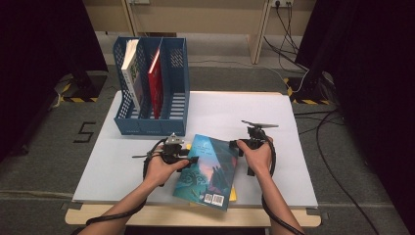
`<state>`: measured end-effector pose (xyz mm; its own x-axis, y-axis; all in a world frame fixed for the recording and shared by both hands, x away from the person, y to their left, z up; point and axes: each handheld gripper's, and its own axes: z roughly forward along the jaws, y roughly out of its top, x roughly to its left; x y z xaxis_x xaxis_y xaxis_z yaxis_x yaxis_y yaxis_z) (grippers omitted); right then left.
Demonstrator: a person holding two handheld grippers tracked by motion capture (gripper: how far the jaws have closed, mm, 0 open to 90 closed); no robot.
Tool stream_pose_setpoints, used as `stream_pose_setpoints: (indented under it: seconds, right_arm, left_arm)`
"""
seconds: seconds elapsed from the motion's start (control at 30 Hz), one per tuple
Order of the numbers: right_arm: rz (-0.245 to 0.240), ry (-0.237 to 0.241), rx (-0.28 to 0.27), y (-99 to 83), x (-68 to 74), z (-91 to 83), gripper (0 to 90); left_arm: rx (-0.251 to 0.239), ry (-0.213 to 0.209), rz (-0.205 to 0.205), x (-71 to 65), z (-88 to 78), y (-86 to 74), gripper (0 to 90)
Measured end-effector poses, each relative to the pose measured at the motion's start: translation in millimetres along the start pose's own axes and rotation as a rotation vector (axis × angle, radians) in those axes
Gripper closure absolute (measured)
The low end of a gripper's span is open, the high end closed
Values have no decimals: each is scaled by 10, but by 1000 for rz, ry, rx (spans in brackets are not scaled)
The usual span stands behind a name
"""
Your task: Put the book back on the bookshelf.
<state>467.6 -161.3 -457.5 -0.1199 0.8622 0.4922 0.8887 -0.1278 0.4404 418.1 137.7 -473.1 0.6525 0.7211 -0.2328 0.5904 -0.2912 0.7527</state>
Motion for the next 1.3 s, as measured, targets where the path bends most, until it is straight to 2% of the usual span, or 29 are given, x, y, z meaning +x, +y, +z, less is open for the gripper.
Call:
stream_pose_setpoints:
  seconds: [0.33,0.4,0.63,0.7,0.8,0.97,1.07,1.13,1.2,1.3]
  right_arm:
    - [36,16,20,-7,-32,31,485]
    - [49,32,43,-13,-45,45,462]
    - [84,74,60,-27,-89,77,447]
    - [104,119,85,-41,-90,136,412]
    - [98,121,76,-46,-91,140,419]
    - [84,110,69,-22,-56,70,518]
    - [52,104,57,10,8,-18,598]
    - [44,119,47,31,34,-70,641]
    - [47,136,43,48,60,-109,664]
    - [45,129,45,57,97,-127,663]
  left_arm:
    - [-5,0,-3,-4,1,-7,441]
    - [-10,1,-3,-6,2,-12,442]
    - [-11,2,-1,-10,3,-12,441]
    - [-14,2,-4,-10,4,-16,441]
    - [-15,3,-3,-11,4,-16,442]
    - [-6,4,-3,-8,-2,-10,442]
    - [-3,11,-5,4,-18,-14,441]
    - [-3,13,-8,10,-25,-17,441]
    - [-4,14,-11,11,-28,-19,442]
    - [-4,17,-7,7,-28,-18,441]
